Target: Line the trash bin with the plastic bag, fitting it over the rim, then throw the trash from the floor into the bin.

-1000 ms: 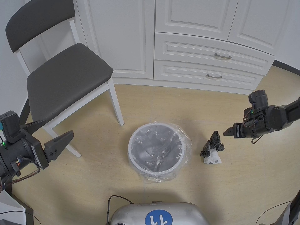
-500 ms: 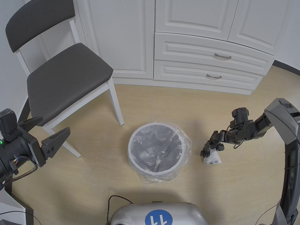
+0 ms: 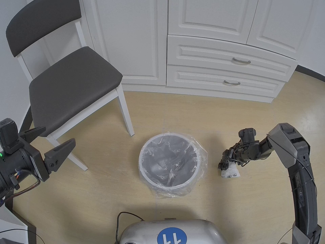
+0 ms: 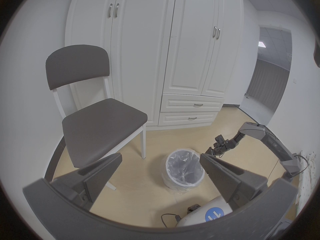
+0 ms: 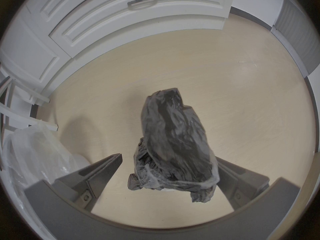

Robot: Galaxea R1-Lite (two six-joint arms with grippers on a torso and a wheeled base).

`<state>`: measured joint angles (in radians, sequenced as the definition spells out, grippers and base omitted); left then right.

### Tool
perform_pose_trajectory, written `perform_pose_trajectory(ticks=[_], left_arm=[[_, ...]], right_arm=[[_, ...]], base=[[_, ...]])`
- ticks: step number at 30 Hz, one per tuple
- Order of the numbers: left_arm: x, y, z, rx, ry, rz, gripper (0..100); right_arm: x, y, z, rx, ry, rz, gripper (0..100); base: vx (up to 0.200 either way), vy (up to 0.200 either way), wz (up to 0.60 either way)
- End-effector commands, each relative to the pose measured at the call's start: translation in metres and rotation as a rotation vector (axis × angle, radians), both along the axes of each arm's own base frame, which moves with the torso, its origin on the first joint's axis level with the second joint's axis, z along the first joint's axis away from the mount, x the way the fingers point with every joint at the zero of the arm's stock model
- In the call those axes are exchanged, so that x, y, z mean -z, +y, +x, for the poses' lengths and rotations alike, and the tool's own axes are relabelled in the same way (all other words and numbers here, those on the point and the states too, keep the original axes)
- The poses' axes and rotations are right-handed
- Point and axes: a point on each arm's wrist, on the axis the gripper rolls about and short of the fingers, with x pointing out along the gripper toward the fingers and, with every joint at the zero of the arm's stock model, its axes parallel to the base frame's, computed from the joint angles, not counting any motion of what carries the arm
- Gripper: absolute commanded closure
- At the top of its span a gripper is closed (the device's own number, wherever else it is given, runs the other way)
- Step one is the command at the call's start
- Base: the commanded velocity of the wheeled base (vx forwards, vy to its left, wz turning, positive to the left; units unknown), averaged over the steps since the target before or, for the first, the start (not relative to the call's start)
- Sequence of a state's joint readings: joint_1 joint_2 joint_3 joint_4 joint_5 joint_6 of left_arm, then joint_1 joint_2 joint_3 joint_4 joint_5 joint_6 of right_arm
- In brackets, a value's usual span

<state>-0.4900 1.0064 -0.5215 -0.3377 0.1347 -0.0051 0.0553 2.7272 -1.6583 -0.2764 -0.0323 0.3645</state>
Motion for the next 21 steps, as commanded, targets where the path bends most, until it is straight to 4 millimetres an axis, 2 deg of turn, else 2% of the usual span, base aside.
perform_pose_trajectory(ticks=[1,12,21], left_arm=[[0.001,-0.001,0.001,0.001,0.005,0.003,0],[0.001,-0.001,0.001,0.0,0.007,0.003,0],[0.003,-0.001,0.002,0.008,0.009,0.024,0]], right_arm=[[0.024,0.002,0.002,0.009,0.028,0.003,0],[0.027,0.001,0.005,0.023,0.04,0.008,0],[0.037,-0.004,0.015,0.054,0.04,-0.015,0]], base=[[0.0,0.0,0.0],[0.0,0.0,0.0],[0.0,0.0,0.0]])
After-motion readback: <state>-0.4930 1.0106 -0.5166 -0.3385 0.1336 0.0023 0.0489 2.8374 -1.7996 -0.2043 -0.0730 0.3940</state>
